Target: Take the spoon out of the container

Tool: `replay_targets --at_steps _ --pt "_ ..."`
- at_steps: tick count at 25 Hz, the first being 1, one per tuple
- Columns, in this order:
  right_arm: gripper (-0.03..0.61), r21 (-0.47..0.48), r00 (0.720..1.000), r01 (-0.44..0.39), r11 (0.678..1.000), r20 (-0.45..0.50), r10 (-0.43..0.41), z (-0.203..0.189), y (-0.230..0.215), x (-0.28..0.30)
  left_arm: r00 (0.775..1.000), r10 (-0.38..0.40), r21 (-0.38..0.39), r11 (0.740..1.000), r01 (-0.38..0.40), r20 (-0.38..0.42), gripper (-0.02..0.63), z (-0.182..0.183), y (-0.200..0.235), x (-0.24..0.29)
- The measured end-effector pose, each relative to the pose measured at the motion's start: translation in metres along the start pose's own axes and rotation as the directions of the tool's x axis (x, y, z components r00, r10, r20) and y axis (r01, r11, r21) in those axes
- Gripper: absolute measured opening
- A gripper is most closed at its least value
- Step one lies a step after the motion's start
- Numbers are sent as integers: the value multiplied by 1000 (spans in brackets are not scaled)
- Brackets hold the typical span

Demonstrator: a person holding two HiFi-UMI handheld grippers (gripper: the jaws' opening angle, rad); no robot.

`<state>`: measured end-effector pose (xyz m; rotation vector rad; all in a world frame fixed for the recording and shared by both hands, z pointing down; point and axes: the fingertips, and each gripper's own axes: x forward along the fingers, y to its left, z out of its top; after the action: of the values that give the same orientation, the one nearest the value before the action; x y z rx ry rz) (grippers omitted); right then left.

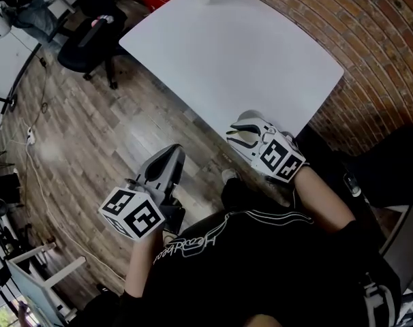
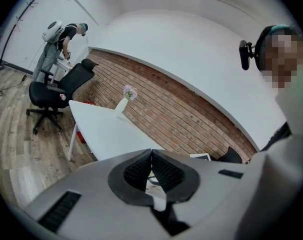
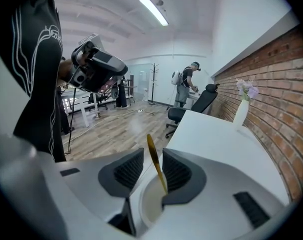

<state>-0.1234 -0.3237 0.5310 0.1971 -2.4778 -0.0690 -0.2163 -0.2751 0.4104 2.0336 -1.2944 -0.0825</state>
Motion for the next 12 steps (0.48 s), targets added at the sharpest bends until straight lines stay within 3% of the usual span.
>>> replay_targets --at_steps 4,12 --pt "29 -25 999 48 999 12 -47 2 -4 -3 1000 14 -7 1000 -14 -5 5 -5 2 -4" --pt "9 -6 996 80 997 41 -80 8 -5 -5 1000 19 -4 1000 -19 2 5 -6 4 -12"
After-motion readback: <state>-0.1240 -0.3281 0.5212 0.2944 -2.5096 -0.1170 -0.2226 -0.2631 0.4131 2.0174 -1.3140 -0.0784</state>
